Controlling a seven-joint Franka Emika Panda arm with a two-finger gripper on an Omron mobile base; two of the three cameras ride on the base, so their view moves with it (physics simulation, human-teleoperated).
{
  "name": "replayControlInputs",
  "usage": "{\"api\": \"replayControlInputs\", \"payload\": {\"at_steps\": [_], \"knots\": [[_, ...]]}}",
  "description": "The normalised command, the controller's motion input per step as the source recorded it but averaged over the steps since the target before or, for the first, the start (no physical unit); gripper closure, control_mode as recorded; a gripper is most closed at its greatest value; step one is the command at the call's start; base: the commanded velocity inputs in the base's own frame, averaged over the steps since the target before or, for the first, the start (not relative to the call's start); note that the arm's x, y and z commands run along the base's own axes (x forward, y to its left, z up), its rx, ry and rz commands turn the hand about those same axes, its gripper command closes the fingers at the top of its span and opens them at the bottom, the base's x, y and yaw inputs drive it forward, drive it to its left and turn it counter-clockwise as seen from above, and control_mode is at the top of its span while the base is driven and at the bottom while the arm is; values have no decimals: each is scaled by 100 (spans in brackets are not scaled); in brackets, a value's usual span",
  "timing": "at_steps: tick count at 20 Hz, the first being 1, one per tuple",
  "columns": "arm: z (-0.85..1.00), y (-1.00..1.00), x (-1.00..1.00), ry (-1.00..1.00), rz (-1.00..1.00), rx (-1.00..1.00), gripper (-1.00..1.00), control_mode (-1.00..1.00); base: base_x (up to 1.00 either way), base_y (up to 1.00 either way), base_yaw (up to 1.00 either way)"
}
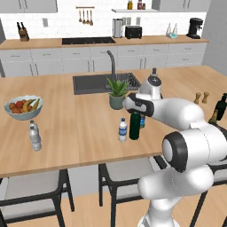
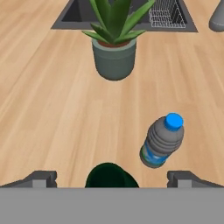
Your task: Move the plastic bottles in the middle to the plastics group, and the glass bottles in the middle to the glass group.
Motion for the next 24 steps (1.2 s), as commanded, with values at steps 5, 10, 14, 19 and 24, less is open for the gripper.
{"api": "replayControlInputs", "payload": {"at_steps": [5,10,14,19,24], "knots": [[-3,0,0,0,0,0,-100,-100,0,0,0],[-1,3,0,0,0,0,-100,-100,0,0,0],[0,0,0,0,0,0,100,-100,0,0,0],[0,0,0,0,0,0,100,-100,0,0,0],[0,0,0,0,0,0,100,-100,0,0,0]]}}
